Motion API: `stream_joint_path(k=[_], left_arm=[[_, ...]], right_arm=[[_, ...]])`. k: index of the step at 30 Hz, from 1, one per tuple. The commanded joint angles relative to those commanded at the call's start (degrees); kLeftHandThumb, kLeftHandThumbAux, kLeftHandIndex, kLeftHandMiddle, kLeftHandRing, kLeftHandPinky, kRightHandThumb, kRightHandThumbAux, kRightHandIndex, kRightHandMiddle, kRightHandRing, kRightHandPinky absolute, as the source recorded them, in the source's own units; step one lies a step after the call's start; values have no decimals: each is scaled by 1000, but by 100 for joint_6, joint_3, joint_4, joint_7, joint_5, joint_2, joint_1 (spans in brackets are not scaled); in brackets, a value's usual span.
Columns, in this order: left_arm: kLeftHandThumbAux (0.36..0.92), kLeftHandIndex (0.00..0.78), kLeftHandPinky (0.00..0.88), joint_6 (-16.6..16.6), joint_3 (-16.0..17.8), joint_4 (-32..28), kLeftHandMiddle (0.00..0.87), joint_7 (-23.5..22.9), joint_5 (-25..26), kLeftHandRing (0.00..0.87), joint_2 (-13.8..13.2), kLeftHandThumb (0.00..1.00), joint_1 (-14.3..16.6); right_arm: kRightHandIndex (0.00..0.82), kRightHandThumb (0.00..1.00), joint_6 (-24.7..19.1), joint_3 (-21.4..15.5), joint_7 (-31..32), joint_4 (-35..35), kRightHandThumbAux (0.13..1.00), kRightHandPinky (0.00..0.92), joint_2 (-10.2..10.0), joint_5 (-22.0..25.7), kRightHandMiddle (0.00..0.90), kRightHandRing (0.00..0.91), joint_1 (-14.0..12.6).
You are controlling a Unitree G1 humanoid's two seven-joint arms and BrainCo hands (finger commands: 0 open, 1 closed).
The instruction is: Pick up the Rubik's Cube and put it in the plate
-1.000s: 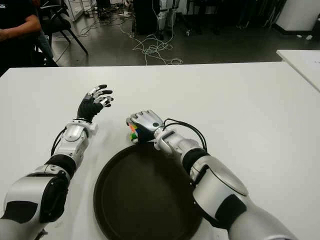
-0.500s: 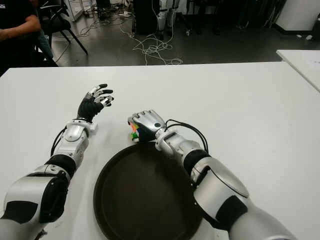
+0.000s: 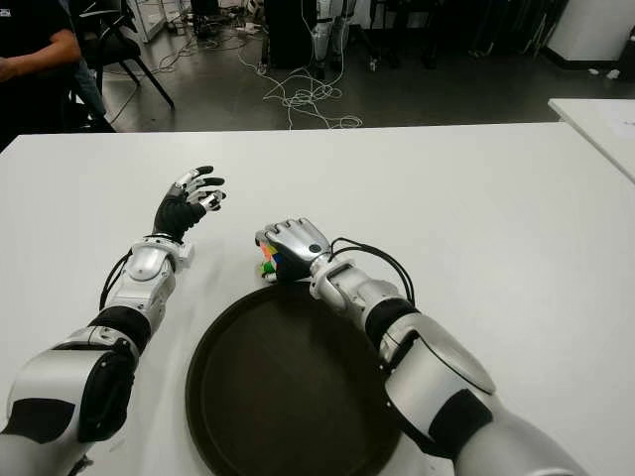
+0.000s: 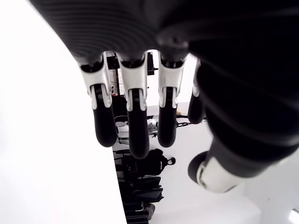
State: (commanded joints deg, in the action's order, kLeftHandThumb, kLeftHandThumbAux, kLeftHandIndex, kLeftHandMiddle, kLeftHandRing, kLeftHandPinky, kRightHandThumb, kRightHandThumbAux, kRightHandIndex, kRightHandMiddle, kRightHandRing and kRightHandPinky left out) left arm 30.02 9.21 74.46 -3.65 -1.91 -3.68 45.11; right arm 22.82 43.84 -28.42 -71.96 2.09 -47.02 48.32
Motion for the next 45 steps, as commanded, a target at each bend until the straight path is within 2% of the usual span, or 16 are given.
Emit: stream_joint_path(k=[3, 9, 15, 17, 19, 25, 29, 32, 39, 45], left_arm=[[771, 198, 327, -22, 13, 3, 284, -1, 2, 315, -3, 340, 2], [773, 202, 330, -47, 29, 4, 285, 31, -7, 315, -7, 350, 12], [766, 199, 327, -89, 47, 4, 283, 46, -6, 313, -8, 346, 15], [760, 197, 327, -111, 51, 5, 285, 52, -8, 315, -12, 334, 19], [755, 197, 328, -132, 46, 5, 287, 74, -21, 317, -15, 325, 23], [758, 198, 328, -187, -16, 10, 283, 172, -104, 315, -41, 308, 39], [763, 201, 322, -192, -57, 13, 285, 207, -148, 312, -56, 314, 31], [767, 204, 324, -179, -37, 8, 291, 155, -105, 316, -50, 322, 26], [770, 223, 339, -107, 14, -12, 304, 73, -18, 327, -12, 342, 16], [765, 217, 325, -114, 28, -13, 300, 44, 4, 319, -1, 334, 26]], right_arm=[[368, 830, 81, -58, -66, 59, 694, 645, 97, 28, 542, 600, 47], [372, 831, 236, -270, -264, 296, 693, 661, 424, 81, 552, 625, 232], [368, 829, 243, -583, -222, 904, 694, 629, 793, 121, 543, 603, 285], [368, 828, 178, -676, -129, 1211, 694, 628, 887, 117, 541, 600, 240], [368, 829, 180, -879, 47, 2000, 694, 635, 1212, 169, 543, 603, -6], [374, 832, 27, -1434, 440, 3524, 692, 702, 1713, 333, 561, 655, -422], [373, 833, 76, -1706, 12, 3725, 693, 730, 1797, 292, 563, 681, -637], [372, 833, 76, -1814, -247, 3717, 693, 739, 1770, 241, 563, 689, -716], [377, 833, 122, -1972, -694, 3808, 693, 740, 1751, 163, 569, 690, -797], [377, 831, 264, -2100, -965, 3869, 694, 738, 1811, 188, 563, 683, -818]])
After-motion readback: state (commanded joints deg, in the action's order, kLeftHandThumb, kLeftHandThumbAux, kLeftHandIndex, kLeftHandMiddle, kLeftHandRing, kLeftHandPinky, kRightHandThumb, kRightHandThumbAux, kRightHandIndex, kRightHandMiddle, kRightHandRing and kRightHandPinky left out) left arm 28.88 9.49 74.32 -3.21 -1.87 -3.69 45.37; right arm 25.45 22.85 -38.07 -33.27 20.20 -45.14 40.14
